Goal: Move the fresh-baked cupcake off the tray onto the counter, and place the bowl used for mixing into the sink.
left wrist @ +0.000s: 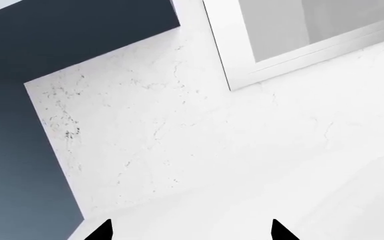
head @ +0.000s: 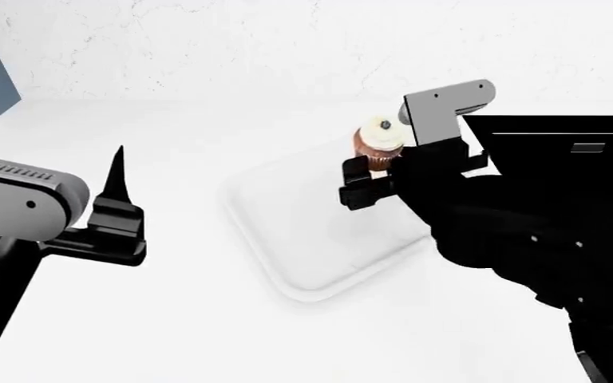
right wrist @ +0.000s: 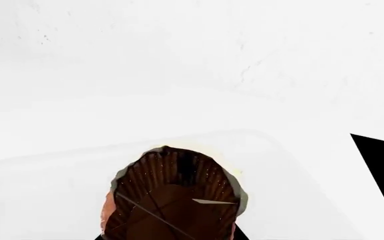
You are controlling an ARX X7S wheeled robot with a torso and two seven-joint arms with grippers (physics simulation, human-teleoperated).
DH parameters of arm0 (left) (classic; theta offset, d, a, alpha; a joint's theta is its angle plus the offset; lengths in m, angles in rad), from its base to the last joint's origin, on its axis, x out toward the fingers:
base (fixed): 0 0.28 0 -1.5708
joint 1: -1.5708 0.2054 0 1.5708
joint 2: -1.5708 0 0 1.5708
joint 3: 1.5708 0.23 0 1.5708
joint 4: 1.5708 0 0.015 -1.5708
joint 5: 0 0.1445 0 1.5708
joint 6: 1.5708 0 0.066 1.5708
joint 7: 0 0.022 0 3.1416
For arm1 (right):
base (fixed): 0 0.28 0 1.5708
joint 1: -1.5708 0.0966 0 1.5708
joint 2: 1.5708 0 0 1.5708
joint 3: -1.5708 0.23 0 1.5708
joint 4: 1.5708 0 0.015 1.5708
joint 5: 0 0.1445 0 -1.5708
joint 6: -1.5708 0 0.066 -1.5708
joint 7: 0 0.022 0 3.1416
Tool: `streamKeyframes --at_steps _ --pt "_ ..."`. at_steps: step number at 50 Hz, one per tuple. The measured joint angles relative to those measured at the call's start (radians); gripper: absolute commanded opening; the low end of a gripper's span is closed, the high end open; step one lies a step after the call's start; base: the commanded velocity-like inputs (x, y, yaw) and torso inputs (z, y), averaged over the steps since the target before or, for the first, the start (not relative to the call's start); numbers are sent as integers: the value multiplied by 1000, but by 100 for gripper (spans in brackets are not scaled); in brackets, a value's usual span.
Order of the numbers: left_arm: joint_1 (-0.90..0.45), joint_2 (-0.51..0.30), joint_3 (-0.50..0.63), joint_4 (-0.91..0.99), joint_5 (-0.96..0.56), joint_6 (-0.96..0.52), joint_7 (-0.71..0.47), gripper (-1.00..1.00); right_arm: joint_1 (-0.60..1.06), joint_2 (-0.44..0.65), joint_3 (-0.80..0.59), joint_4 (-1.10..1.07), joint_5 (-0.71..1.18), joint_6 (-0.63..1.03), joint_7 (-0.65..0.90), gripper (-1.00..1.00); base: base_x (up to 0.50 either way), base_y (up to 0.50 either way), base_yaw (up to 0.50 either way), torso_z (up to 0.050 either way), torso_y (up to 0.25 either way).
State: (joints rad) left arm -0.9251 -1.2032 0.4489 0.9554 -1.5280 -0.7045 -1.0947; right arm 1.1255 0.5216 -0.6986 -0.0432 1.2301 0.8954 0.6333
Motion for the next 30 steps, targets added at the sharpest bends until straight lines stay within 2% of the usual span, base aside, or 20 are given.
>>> streamKeyframes --at_steps 30 --pt "-106 44 19 -16 -63 -74 -38 100 -29 159 81 -296 197 90 155 -100 0 0 0 0 0"
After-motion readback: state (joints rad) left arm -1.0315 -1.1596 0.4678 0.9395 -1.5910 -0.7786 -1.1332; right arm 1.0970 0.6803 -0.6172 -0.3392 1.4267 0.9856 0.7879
